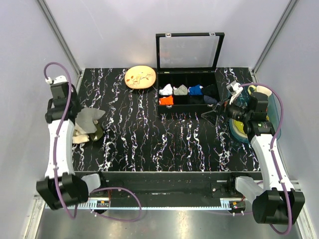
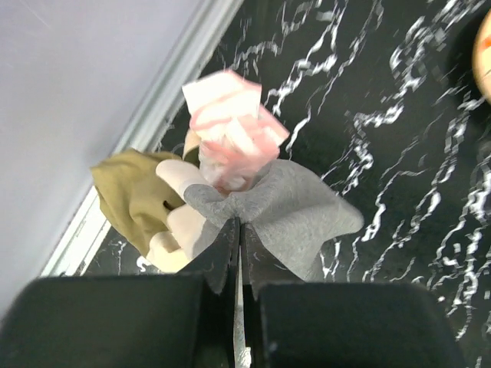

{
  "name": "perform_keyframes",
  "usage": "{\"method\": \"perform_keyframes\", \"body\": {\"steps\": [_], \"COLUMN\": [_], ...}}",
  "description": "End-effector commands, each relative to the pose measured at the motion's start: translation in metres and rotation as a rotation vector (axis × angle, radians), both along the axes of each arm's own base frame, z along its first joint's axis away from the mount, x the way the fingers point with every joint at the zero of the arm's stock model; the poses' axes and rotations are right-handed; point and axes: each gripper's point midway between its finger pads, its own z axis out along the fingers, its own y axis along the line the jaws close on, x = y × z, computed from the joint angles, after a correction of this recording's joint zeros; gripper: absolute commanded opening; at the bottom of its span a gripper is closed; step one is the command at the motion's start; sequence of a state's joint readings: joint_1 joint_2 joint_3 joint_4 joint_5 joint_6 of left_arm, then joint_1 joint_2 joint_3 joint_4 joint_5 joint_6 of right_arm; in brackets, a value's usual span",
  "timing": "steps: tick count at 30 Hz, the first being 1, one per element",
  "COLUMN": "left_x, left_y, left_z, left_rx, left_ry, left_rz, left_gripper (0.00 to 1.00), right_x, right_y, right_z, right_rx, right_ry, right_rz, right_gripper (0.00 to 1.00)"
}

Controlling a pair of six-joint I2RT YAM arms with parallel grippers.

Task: Roll the underwear
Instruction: Pick up the underwear from the corner of the board, then place the underwear at the center of the board.

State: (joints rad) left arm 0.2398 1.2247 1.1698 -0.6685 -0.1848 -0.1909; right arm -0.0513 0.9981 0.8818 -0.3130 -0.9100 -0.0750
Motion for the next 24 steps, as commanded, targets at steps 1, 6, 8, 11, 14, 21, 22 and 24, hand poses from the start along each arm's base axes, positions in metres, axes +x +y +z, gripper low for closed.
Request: {"method": "perform_keyframes", "body": {"steps": [1, 6, 8, 11, 14, 21, 22, 24], "left_x": [-0.011, -0.018, -0.018, -0.021, -0.031, -0.088, -0.092, -0.11], "left_y": [0.0, -0.027, -0.047, -0.091, -0.147, -0.28, -0.297, -0.331], "left_z": [0.074, 0.124, 0.139, 0.144, 0.14, 0.108, 0.098, 0.083], "left_rx": [0.062, 0.03, -0.004, -0.077, -0.185, -0.522, -0.585, -0.65], "left_ry": [-0.208, -0.35, -0.372, -0.362, -0.348, -0.234, -0.224, -0.176], "left_rz": [0.024, -0.067, -0.13, -0.273, -0.426, -0.728, -0.742, -0.826], "left_gripper": [0.0, 0.0, 0.0, 0.0, 0.0, 0.0, 0.0, 0.0], "right_x": [0.0, -0.002, -0.002, -0.005, -0.011, -0.034, -0.035, -0.038], "right_y": [0.002, 0.004, 0.004, 0.005, 0.008, 0.016, 0.015, 0.015], "right_z": [0.008, 0.008, 0.008, 0.007, 0.008, 0.01, 0.01, 0.007], "right_rx": [0.002, 0.003, 0.001, -0.007, -0.012, -0.046, -0.055, -0.076], "right_ry": [-0.038, -0.043, -0.049, -0.059, -0.083, -0.176, -0.186, -0.202], "right_rz": [0.029, 0.048, 0.056, 0.071, 0.115, 0.244, 0.247, 0.262], "right_gripper": [1.0, 1.0, 1.0, 1.0, 1.0, 1.0, 1.0, 1.0]}}
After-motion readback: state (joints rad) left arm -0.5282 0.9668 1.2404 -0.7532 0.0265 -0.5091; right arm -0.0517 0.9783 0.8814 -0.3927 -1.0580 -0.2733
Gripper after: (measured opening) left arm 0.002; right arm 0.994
